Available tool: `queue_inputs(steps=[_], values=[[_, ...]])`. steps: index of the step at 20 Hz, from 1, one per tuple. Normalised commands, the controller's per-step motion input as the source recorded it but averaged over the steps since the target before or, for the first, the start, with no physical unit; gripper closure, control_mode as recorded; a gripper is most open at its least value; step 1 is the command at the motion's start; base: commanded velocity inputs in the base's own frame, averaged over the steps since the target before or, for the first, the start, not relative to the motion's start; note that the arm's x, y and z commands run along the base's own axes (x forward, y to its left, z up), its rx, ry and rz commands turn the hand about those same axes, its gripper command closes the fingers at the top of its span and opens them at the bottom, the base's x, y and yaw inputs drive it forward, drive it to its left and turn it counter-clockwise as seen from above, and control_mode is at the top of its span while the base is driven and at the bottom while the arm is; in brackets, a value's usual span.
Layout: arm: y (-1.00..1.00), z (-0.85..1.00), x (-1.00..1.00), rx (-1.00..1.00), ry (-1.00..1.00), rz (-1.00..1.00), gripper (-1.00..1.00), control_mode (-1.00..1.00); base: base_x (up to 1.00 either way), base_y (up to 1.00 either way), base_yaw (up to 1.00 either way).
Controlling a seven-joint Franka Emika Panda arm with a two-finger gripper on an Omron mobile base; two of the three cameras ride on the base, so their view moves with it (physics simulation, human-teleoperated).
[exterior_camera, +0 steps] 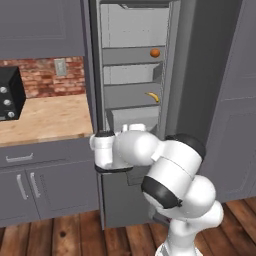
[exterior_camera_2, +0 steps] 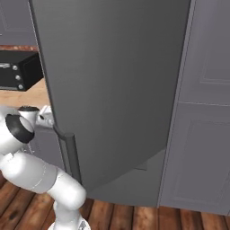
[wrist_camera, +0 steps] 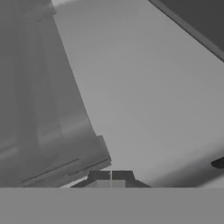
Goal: Retrieve the tangerine and banana from the fridge and place them into the bowl on the dining table.
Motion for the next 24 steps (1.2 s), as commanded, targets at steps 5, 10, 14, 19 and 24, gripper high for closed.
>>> queue_inputs(steps=[5, 10, 14, 19, 24], values=[[-0.78, 0.0, -0.17, -0.01, -0.01, -0.12, 1.0, -1.0, 0.0, 0.0, 0.0], [-0.86, 0.0, -0.21, 0.0, -0.01, -0.12, 1.0, -1.0, 0.0, 0.0, 0.0], [-0.93, -0.04, -0.04, -0.03, -0.04, -0.11, 1.0, -1.0, 0.0, 0.0, 0.0], [-0.98, -0.19, 0.01, -0.04, -0.05, -0.09, 1.0, -1.0, 0.0, 0.0, 0.0], [-1.0, -0.25, 0.08, -0.05, -0.03, -0.08, 1.0, -1.0, 0.0, 0.0, 0.0]])
